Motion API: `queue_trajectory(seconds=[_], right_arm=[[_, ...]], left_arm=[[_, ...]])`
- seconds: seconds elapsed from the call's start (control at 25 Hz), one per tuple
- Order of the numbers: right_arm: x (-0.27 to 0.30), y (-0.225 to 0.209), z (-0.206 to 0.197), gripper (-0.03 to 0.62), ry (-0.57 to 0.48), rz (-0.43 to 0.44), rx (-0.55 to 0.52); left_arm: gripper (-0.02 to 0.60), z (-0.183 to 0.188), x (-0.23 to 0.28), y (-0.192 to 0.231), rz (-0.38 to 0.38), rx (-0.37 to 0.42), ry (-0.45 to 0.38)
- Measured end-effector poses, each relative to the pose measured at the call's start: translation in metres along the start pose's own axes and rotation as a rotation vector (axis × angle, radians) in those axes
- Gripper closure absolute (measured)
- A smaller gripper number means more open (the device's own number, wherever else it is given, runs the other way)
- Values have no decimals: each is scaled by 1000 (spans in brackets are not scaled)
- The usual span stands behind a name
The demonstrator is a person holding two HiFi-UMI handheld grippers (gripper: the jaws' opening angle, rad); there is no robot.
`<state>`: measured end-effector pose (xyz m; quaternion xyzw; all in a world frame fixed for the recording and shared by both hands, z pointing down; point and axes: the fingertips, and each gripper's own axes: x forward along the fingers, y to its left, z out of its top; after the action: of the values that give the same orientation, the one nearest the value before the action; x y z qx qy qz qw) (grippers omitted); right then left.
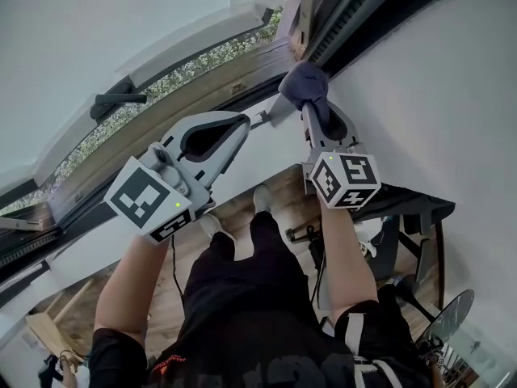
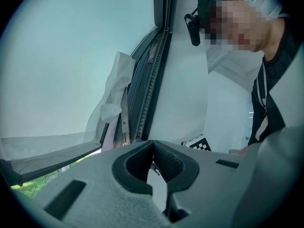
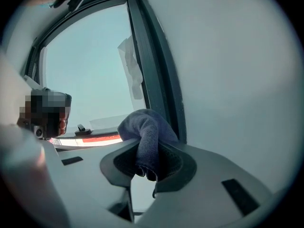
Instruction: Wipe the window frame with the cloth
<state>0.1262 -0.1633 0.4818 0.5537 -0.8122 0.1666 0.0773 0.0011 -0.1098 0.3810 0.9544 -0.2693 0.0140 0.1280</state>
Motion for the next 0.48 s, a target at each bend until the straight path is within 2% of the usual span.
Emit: queue_trajectory(seconds=[0.16, 0.48], right_arm=[[-21, 11, 36, 526, -72, 2, -47], [-62, 30, 135, 526, -247, 12, -123]], left_arm=[[563, 17, 0, -9, -15, 27, -18], [563, 70, -3, -31, -41, 105, -86]])
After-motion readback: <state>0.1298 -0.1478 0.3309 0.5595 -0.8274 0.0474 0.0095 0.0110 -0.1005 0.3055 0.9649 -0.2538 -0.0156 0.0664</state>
